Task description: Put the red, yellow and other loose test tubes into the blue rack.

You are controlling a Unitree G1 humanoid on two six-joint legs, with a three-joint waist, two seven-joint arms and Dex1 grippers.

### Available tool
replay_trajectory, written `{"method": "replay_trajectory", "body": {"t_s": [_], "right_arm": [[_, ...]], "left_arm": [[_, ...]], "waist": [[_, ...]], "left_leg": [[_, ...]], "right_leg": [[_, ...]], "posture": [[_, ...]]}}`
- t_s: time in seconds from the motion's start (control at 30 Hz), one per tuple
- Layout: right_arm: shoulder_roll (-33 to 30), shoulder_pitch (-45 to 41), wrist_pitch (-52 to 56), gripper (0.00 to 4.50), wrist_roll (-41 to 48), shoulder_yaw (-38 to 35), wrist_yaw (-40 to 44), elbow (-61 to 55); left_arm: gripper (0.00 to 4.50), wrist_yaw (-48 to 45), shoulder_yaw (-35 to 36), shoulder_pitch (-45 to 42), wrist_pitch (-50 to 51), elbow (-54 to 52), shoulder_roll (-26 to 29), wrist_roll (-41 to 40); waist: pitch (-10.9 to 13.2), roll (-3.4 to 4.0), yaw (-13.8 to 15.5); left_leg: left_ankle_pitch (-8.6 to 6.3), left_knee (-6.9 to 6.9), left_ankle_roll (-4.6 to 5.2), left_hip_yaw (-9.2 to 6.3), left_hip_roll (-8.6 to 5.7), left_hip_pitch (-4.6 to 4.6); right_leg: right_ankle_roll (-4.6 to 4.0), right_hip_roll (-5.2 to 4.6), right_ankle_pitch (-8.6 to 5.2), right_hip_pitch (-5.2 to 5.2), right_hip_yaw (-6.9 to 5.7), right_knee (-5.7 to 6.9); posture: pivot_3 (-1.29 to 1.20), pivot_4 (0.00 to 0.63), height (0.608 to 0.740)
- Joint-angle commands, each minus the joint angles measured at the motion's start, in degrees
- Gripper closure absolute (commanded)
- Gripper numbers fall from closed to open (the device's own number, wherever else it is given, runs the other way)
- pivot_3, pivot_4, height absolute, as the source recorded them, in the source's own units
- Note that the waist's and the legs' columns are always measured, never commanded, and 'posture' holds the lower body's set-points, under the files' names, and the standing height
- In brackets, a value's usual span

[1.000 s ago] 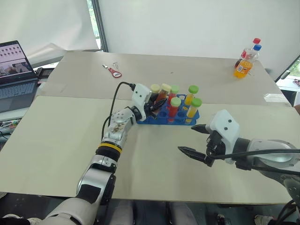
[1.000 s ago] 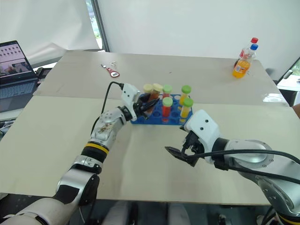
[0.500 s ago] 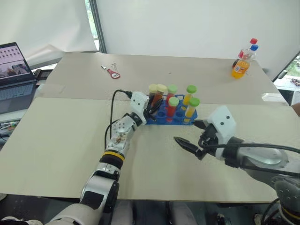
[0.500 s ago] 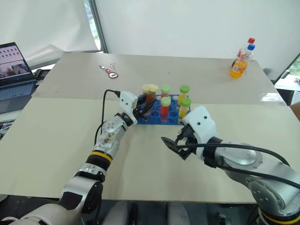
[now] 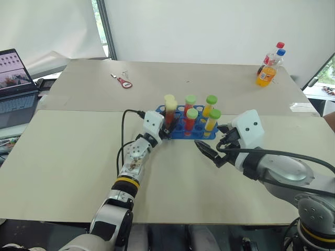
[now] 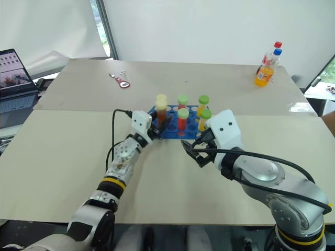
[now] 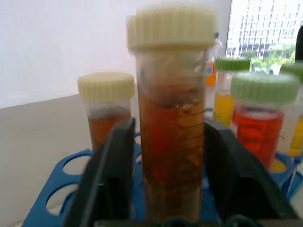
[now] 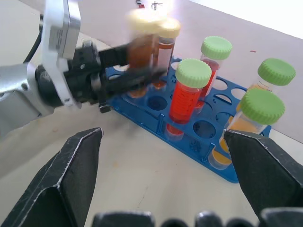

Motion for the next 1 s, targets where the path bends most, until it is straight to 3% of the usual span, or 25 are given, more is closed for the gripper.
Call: {"method": "replay_trajectory", "body": {"t_s": [0.03, 0.23, 0.47, 0.73, 0.9, 1.0], "right_arm": [[-1.0, -0.5, -0.3, 0.0, -0.8, -1.2, 0.4, -1.5], [-4.7, 0.8, -5.3, 0.0, -5.9, -0.8, 5.4, 1.8], [-15.2, 7.8, -21.8, 0.0, -13.4, -4.5, 25.6, 10.6], [-25.0, 12.8, -38.4, 0.0, -20.6, -11.6, 45.9, 26.9], [-26.8, 10.4, -41.4, 0.0, -19.3, -13.8, 53.3, 34.4], [-28.4, 10.5, -42.5, 0.0, -20.1, -13.8, 57.2, 36.6]], "left_arm": [[0.17, -2.2, -0.5, 0.3, 1.4, -4.7, 1.2, -0.3], [0.03, -6.7, -1.4, 7.2, 10.1, -20.7, 7.7, -1.3], [0.03, -14.9, 3.7, 14.6, 24.9, -41.8, 23.4, -7.4], [0.03, -24.6, 13.8, 19.6, 36.2, -45.5, 44.9, -11.6], [0.03, -26.7, 17.8, 26.5, 40.5, -46.8, 52.7, -10.6], [0.03, -27.4, 19.2, 27.7, 41.6, -46.1, 54.2, -11.8]], "waist": [[0.0, 0.0, -0.1], [0.0, 0.01, -0.2], [0.0, 0.02, -0.1], [0.0, 0.03, -0.3], [0.0, 0.04, -0.3], [0.0, 0.04, -0.1]], "left_leg": [[0.0, 0.0, 0.0, -0.01, 0.0, -0.01], [0.0, -0.01, 0.0, -0.05, 0.0, -0.03], [0.0, -0.11, 0.0, -0.03, 0.08, 0.08], [0.0, -0.28, -0.01, 0.23, 0.1, 0.25], [0.0, -0.39, -0.01, 0.48, 0.17, 0.25], [0.0, -0.41, -0.02, 0.62, 0.18, 0.29]], "right_leg": [[0.0, 0.0, 0.0, 0.0, 0.0, -0.01], [0.01, -0.02, 0.0, 0.0, -0.01, -0.03], [0.0, 0.02, 0.0, 0.01, -0.01, -0.02], [0.0, -0.02, -0.02, 0.04, 0.02, -0.1], [-0.04, -0.01, -0.04, -0.03, 0.02, -0.14], [-0.06, -0.03, -0.05, -0.01, 0.03, -0.11]], "posture": [[0.0, 0.15, 0.733], [0.0, 0.15, 0.733], [0.0, 0.15, 0.733], [0.0, 0.15, 0.733], [0.0, 0.15, 0.733], [0.0, 0.15, 0.733]]}}
